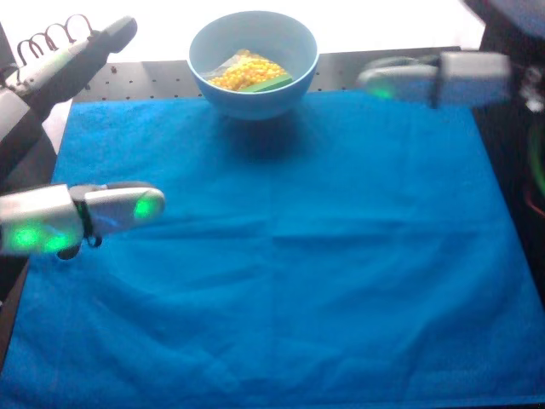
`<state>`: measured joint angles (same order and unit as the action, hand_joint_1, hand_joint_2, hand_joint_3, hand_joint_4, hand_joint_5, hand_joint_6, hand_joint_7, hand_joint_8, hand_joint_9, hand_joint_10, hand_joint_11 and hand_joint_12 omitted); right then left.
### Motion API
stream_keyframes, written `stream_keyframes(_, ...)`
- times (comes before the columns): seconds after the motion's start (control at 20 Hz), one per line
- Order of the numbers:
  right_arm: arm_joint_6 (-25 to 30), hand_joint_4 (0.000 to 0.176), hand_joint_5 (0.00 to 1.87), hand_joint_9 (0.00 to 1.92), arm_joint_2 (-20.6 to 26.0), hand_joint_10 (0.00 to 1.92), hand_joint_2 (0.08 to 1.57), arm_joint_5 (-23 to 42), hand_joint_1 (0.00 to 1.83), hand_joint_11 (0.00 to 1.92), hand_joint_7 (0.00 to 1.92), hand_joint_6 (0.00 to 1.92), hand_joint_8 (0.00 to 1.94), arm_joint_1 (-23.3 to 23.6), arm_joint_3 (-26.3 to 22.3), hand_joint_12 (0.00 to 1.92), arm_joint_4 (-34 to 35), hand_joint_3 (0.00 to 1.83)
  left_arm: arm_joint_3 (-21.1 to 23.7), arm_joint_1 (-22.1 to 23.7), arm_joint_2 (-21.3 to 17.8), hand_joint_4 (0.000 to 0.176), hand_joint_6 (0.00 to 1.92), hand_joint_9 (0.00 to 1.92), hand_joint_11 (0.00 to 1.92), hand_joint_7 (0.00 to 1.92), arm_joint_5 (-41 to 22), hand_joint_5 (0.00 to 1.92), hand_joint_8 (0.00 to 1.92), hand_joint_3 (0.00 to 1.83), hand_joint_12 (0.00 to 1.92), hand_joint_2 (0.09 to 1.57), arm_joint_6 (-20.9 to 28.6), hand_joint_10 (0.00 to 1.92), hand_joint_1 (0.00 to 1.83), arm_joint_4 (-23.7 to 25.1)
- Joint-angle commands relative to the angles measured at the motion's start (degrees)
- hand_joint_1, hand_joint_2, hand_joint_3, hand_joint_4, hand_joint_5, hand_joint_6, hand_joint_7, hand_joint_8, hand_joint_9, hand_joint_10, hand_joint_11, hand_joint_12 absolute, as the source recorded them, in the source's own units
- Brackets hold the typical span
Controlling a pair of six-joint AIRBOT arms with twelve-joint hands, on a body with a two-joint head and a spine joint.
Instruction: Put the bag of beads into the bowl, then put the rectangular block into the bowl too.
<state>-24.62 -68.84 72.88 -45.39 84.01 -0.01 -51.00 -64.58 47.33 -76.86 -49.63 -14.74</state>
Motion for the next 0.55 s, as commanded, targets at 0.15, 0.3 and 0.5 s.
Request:
stream_keyframes(0.15, 0.23, 0.176, 0.0, 0.0, 6.21, 0.0, 0.85, 20.89, 0.59, 0.0, 0.0, 0.0, 0.0, -12.5, -9.92, 0.0, 9.99, 0.02, 2.02, -3.14, -1.74, 0.154, 0.0, 0.0, 0.0, 0.0, -14.6, 0.0, 0.0, 0.0, 0.0, 0.9, 0.33, 0.0, 0.57, -1.25)
stream_keyframes(0.3, 0.23, 0.176, 0.0, 0.0, 8.39, 0.0, 0.92, 23.99, 0.59, 0.0, 0.0, 0.0, 0.0, -20.29, -13.67, 0.0, 14.95, 0.01, 2.81, -4.52, -2.34, 0.175, 0.0, 0.0, 0.01, 0.0, -15.95, 0.0, 0.0, 0.0, 0.01, 0.91, 0.33, 0.0, 0.48, -1.65)
stream_keyframes(0.5, 0.23, 0.176, 0.0, 0.0, 8.68, 0.0, 0.94, 24.23, 0.54, 0.0, 0.02, 0.0, 0.01, -22.73, -14.33, 0.0, 17.36, 0.01, 2.83, -5.51, -2.38, 0.176, 0.0, 0.0, 0.0, 0.0, -17.09, 0.0, 0.0, 0.01, 0.0, 0.95, 0.33, 0.0, 0.37, -3.32)
